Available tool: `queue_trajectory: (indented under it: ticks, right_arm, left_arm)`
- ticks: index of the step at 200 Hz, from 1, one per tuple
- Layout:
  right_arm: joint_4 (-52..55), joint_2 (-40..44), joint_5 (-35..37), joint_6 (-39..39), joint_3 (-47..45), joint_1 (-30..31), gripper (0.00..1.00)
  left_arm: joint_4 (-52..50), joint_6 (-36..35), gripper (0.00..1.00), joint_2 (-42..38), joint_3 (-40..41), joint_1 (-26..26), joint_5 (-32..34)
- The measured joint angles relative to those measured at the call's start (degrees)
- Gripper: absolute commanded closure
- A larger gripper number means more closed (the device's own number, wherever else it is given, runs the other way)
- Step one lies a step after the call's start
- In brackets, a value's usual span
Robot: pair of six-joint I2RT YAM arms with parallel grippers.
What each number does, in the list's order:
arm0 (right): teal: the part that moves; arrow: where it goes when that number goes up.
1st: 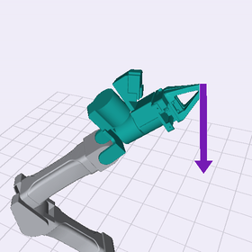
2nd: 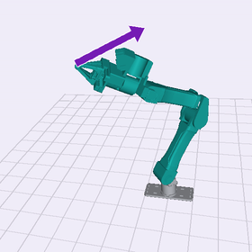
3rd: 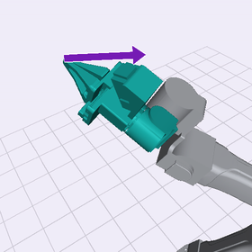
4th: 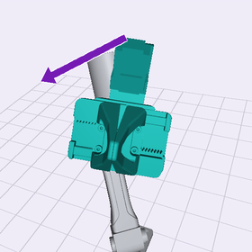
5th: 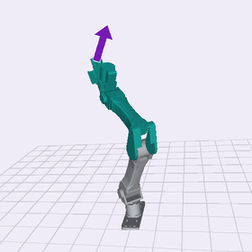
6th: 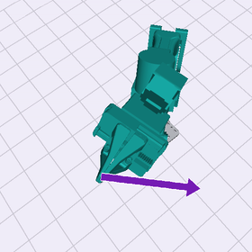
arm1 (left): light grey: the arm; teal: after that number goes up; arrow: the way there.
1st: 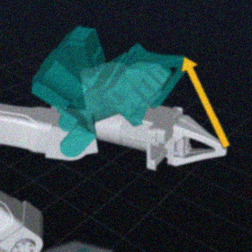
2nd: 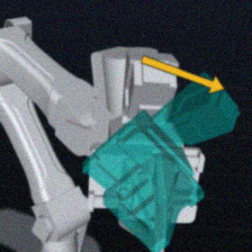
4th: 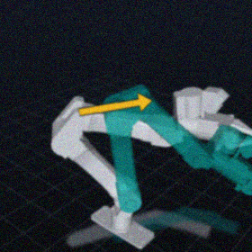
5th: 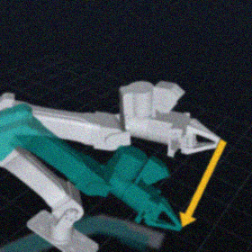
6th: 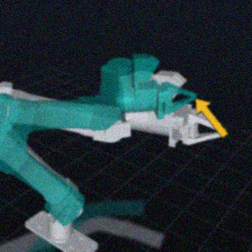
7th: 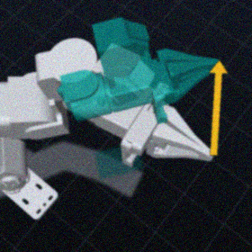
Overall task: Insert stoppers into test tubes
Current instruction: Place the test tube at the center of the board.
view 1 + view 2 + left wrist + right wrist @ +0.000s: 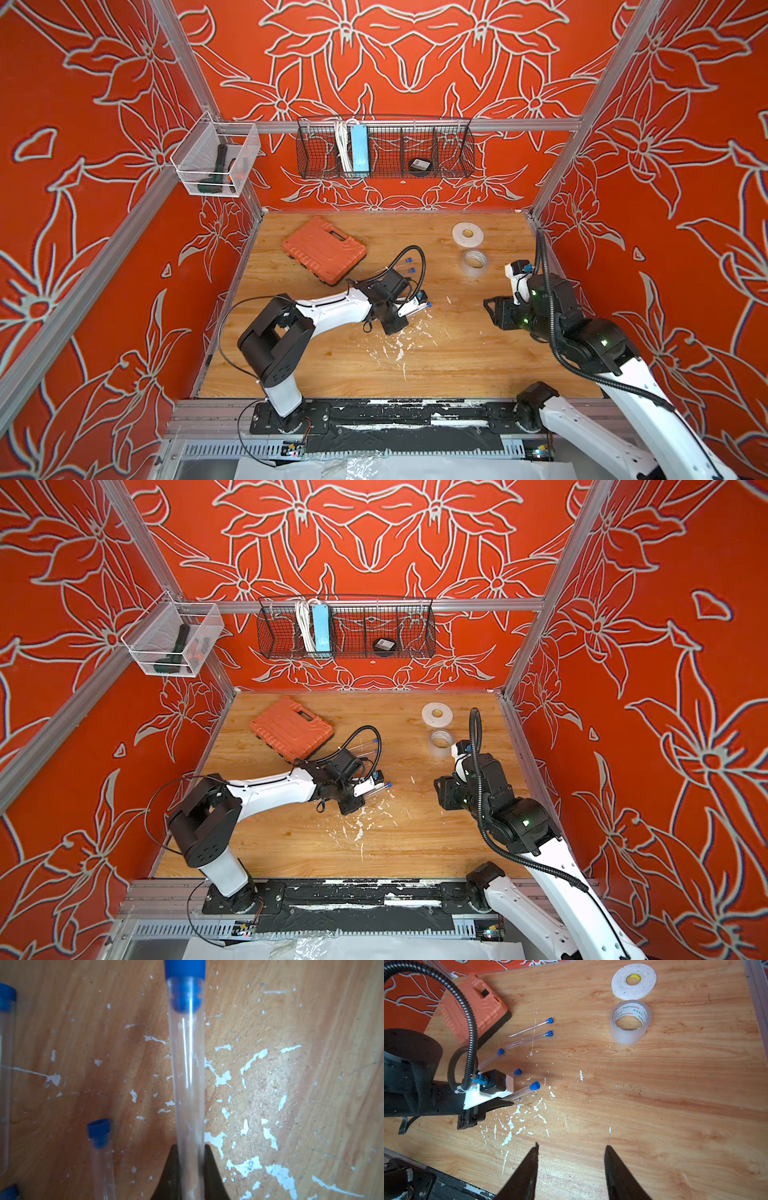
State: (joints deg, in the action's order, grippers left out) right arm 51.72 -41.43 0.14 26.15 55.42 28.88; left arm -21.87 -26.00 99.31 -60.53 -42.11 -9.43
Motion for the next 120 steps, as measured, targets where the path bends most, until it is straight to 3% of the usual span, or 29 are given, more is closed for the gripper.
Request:
queue_trajectory:
  ticks: [120]
  right_arm:
    - [2.95,5.22,1.36,0.20,-1.18,0.00,0.48]
  left_arm:
    - [-7.21,-1.25,0.82,8.02,-7.76,-2.43,6.88]
